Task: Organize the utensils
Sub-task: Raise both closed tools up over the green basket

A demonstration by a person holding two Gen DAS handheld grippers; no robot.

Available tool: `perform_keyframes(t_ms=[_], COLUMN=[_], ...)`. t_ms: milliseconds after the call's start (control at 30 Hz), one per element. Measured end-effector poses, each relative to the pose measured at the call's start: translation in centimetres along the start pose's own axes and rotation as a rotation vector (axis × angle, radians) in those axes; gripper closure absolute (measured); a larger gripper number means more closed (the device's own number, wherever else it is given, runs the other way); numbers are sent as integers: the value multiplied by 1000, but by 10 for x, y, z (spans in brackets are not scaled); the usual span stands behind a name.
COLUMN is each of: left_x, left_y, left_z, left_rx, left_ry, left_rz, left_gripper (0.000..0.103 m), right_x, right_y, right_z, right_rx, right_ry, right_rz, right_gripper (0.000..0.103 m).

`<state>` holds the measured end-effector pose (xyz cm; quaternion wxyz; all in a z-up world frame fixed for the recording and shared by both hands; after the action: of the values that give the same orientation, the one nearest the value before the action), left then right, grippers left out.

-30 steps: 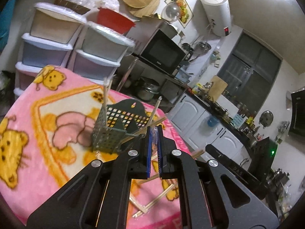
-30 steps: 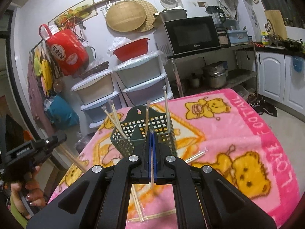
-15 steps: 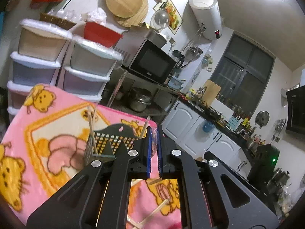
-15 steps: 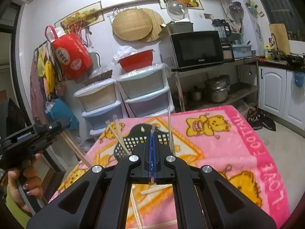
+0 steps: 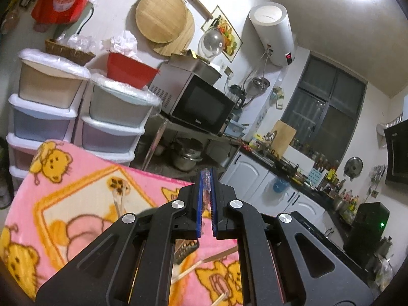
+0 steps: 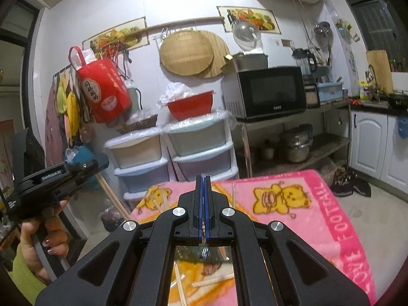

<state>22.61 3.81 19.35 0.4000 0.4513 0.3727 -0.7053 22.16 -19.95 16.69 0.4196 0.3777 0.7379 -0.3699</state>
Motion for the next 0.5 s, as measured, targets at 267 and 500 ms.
perform_keyframes(t_ms=[267,500], left_x=[-21,-27], left_y=[14,36], left_z=[0,-1], left_rx=[-39,-87], left_ry=[38,83], left_rz=[31,32], left_gripper=[100,100], right_x=[-27,-42], right_y=[9,26], right_z=[-6,-12], right_rx=[-3,10], right_ry=[-7,-28], right_rz=[53,75], right_gripper=[102,102])
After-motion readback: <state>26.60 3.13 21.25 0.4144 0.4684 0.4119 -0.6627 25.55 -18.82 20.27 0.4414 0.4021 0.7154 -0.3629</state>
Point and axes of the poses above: each gripper's, at about its wrist camera, not at the fingertips, and y roughly the way its jaws point, z to its right, x to its underside, the point moved 4 cm from there along y, roughly the way its jaws point, and after that the axes turned 10 degrees about y, right-handed, at the moved point
